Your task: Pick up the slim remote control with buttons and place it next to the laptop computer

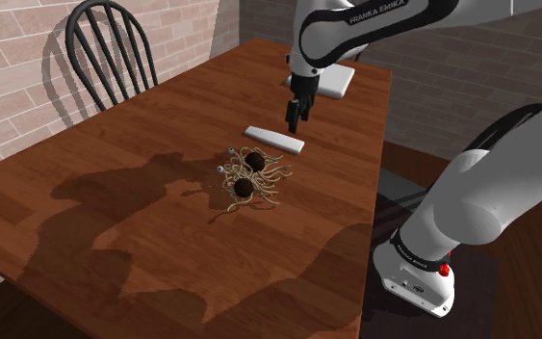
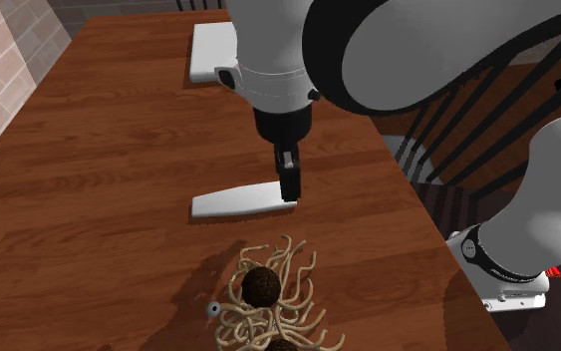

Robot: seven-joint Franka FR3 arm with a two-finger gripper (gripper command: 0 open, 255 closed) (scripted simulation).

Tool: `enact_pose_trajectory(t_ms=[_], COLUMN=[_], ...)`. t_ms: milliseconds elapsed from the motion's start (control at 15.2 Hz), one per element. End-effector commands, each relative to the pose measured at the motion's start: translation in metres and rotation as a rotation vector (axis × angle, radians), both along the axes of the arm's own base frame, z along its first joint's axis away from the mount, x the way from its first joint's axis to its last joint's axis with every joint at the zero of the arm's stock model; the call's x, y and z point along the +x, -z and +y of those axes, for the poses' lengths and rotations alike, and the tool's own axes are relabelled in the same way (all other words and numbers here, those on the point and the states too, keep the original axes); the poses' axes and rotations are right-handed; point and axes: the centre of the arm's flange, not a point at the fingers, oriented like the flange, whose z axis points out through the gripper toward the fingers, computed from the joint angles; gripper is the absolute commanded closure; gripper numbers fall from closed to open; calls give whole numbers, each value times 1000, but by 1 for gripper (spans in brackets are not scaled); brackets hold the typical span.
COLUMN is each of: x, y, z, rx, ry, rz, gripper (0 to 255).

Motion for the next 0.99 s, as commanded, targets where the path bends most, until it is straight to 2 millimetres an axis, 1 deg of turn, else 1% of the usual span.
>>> enact_pose_trajectory(t_ms=[0,396,462,858,924], x=[20,81,82,82,82], y=[15,55,56,87,96], z=[1,0,0,0,0], rx=[-3,-11,-12,-12,-12], ry=[-25,-97,-98,-98,-98], rz=[-18,-67,-68,-68,-68], gripper=[0,0,0,0,0])
